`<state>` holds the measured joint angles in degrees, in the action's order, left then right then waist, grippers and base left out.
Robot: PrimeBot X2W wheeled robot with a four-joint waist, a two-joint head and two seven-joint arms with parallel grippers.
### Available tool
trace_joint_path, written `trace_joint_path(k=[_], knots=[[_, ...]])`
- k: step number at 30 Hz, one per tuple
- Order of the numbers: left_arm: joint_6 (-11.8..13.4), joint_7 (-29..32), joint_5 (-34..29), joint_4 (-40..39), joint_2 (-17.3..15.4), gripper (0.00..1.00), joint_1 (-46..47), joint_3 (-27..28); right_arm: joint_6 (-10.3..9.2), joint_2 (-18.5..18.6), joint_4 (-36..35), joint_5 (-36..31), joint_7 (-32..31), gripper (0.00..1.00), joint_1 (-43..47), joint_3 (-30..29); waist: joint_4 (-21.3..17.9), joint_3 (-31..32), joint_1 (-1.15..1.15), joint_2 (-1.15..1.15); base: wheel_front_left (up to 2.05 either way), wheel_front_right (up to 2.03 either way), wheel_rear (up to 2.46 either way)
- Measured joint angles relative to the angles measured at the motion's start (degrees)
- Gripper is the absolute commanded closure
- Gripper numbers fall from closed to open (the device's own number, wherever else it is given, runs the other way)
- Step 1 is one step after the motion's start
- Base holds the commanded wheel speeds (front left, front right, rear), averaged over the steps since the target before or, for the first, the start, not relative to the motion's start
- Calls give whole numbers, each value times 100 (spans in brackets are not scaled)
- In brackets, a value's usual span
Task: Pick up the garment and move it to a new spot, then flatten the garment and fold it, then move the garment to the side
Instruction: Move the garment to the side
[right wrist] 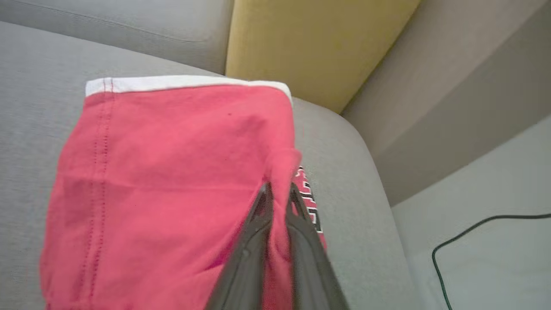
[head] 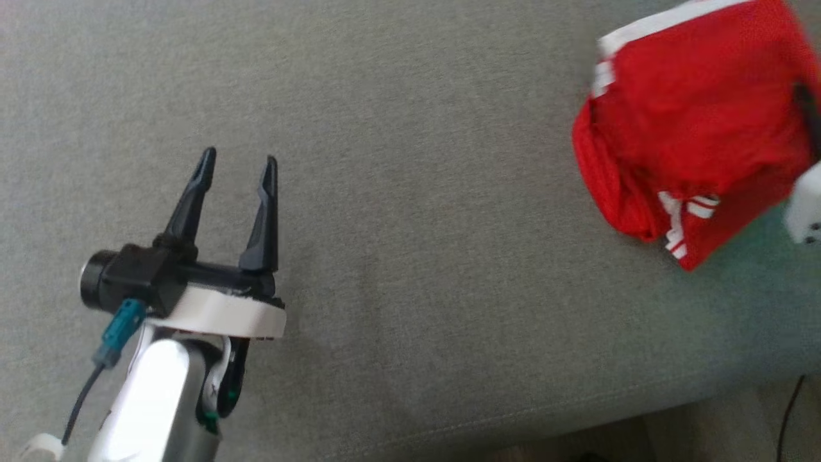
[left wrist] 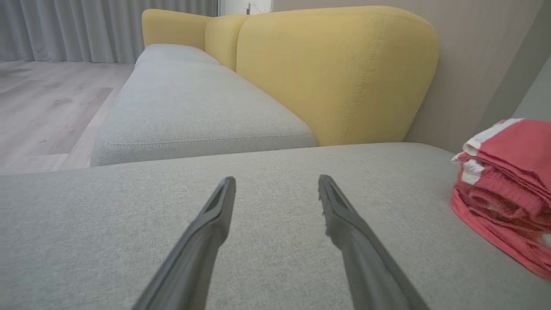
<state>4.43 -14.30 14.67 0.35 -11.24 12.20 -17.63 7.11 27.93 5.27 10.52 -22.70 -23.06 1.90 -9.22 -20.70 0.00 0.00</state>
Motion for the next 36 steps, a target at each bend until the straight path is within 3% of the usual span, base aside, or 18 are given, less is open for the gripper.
trace_joint_path(k=[8, 16, 17, 18, 26, 36], knots=[[-46, 0, 1, -3, -16, 0, 113, 11, 0, 45, 735, -65, 152, 100, -70, -476, 185, -245, 0, 0, 0, 0, 0], [-93, 0, 1, 23, -9, 0, 229, 10, 0, -85, 1479, -687, 227, 99, -366, -658, 305, -393, 0, 0, 0, 0, 0], [-97, 0, 1, 30, -8, 0, 248, 10, 0, -109, 1549, -790, 231, 62, -370, -710, 321, -395, 0, 0, 0, 0, 0], [-99, 0, 2, 40, -5, 0, 256, 11, 0, -162, 1612, -809, 247, 0, -370, -760, 335, -391, 0, 0, 0, 0, 0], [-142, 0, 1, 165, 51, 0, 229, 69, 0, -612, 1532, -1068, 538, 0, -304, -1256, 354, -136, 0, 0, 0, 0, 0], [-103, 0, -7, 338, 56, 0, -232, 167, 0, -1731, -105, -994, 1139, 0, 675, -1274, 426, 501, -1, 0, 0, 0, 0]])
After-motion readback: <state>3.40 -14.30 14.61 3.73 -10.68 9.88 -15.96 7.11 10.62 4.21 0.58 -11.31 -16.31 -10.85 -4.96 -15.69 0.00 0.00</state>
